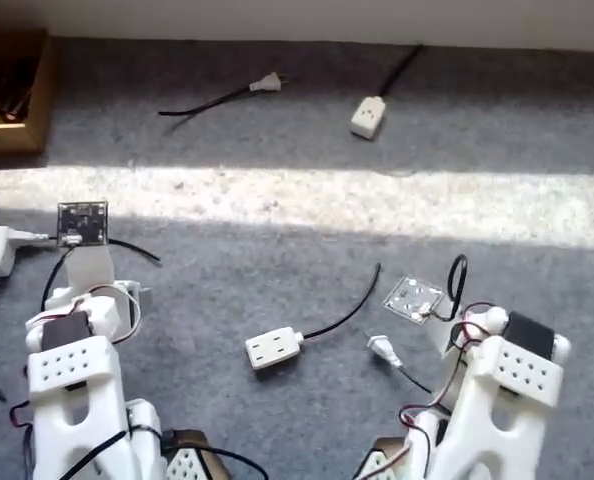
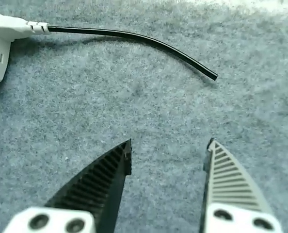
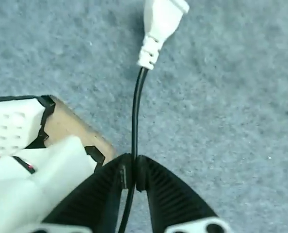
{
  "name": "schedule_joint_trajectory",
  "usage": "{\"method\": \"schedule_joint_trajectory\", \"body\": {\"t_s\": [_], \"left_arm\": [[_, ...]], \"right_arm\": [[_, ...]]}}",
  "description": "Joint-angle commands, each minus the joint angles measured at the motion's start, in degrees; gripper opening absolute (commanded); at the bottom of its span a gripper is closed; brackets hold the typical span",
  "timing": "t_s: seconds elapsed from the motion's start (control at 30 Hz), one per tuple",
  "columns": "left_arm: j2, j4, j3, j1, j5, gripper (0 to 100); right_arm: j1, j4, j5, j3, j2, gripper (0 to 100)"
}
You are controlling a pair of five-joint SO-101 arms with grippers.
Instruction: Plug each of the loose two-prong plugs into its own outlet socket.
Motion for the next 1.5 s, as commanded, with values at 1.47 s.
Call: {"method": "schedule_joint_trajectory", "body": {"t_s": [1.47], "left_arm": [[0.1, -0.6, -0.2, 0.9, -0.4, 25]], "right_arm": [[-31.7, -30.4, -40.6, 8.7, 4.7, 24.8]]}}
